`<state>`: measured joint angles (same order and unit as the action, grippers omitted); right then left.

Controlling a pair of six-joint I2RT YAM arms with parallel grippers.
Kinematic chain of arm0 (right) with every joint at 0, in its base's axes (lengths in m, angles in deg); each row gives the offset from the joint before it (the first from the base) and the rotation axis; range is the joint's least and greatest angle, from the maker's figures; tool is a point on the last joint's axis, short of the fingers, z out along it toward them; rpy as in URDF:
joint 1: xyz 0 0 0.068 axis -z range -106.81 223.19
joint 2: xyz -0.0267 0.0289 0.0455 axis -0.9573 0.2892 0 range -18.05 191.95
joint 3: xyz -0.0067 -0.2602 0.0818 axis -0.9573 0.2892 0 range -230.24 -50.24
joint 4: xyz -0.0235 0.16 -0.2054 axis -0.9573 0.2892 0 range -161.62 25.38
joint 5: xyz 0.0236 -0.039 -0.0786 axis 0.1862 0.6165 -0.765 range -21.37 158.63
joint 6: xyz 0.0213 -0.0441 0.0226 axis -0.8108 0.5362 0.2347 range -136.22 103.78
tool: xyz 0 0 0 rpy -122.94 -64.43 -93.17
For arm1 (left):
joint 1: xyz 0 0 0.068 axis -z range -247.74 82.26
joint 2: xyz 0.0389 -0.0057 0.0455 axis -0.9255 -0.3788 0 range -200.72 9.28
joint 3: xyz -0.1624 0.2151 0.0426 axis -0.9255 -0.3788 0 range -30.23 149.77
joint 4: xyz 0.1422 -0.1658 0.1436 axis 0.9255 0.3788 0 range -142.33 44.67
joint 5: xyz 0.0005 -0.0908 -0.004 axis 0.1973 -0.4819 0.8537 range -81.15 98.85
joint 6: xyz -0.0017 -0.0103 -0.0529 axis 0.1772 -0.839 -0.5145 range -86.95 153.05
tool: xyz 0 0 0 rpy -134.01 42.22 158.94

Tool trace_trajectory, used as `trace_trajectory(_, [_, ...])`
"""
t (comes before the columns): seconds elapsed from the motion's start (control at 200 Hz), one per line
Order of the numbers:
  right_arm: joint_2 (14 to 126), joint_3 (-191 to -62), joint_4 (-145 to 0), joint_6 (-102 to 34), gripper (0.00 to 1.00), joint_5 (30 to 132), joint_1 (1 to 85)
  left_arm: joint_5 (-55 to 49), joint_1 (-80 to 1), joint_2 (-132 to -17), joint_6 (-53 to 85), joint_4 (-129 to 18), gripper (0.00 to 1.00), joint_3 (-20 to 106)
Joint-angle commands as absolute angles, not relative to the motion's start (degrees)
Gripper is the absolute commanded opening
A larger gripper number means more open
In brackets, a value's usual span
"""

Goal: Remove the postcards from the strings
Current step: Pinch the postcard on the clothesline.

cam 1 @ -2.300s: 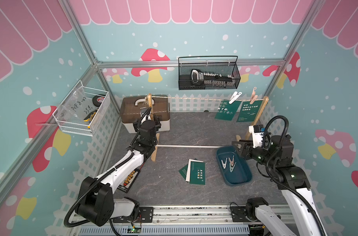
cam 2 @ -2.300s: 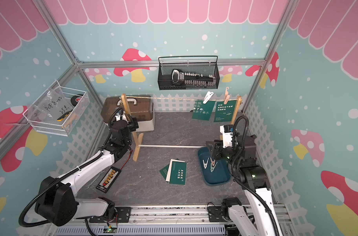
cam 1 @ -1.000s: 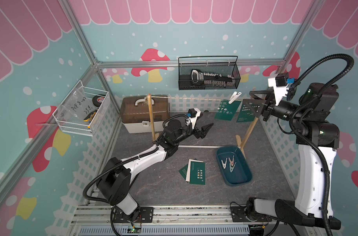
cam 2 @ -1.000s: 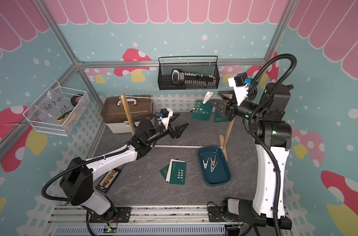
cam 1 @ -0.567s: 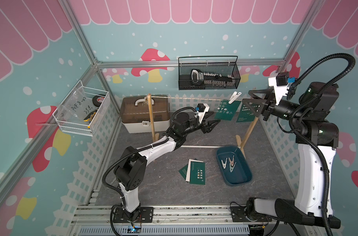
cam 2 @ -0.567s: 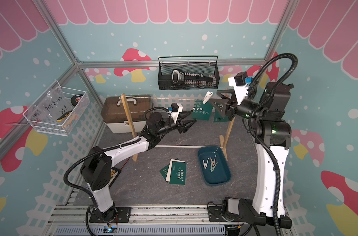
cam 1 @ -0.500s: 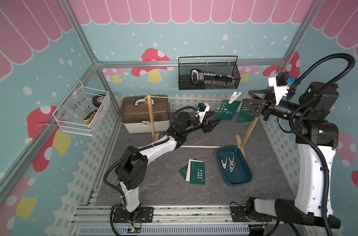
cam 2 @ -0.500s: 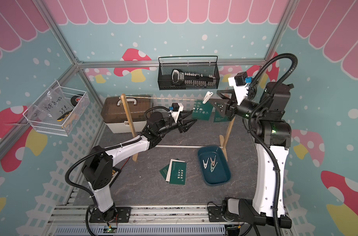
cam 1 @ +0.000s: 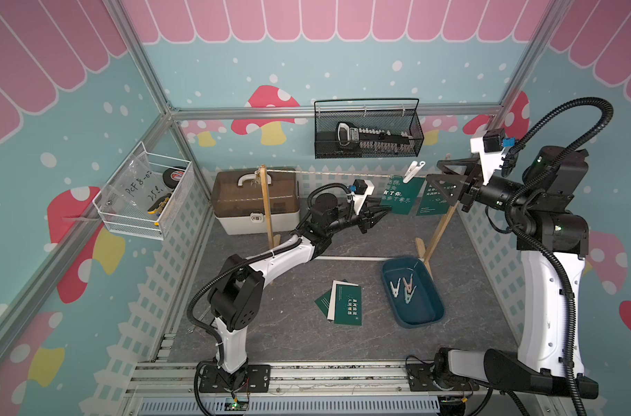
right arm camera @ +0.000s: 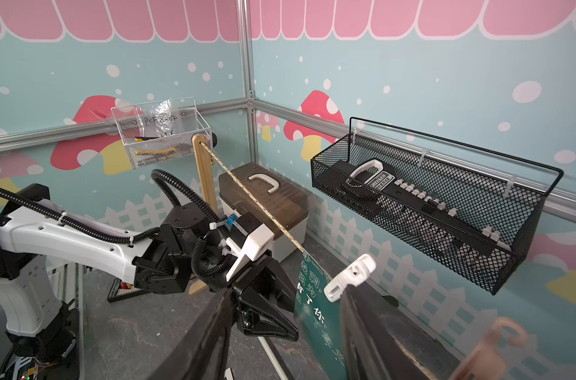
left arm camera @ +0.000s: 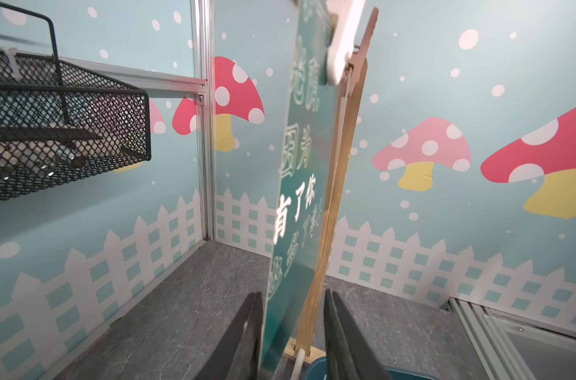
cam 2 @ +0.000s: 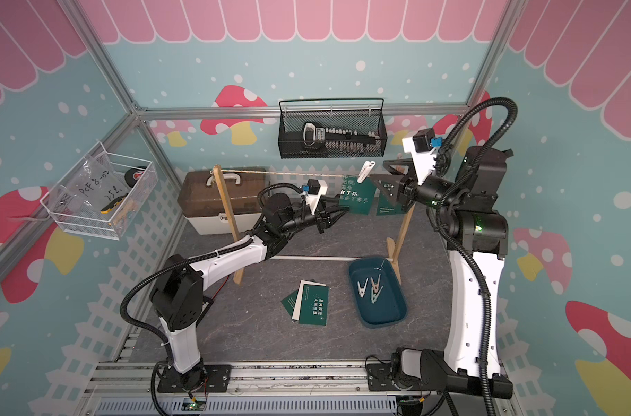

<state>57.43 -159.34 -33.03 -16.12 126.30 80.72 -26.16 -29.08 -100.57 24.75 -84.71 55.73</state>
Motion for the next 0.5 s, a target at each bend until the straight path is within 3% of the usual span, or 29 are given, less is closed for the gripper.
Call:
trace_trajectory(0.0, [58.72, -159.04, -34.85, -16.23, 0.53, 127.41, 81.21, -29.14, -29.06, -101.47, 24.6, -84.58, 0.31, 56.34])
trace_trajectory(0.495, [59.8, -154.87, -40.83, -19.51, 0.54, 129.87, 81.38, -36.16, -29.06, -101.53, 22.08, -83.9, 0.04, 59.21])
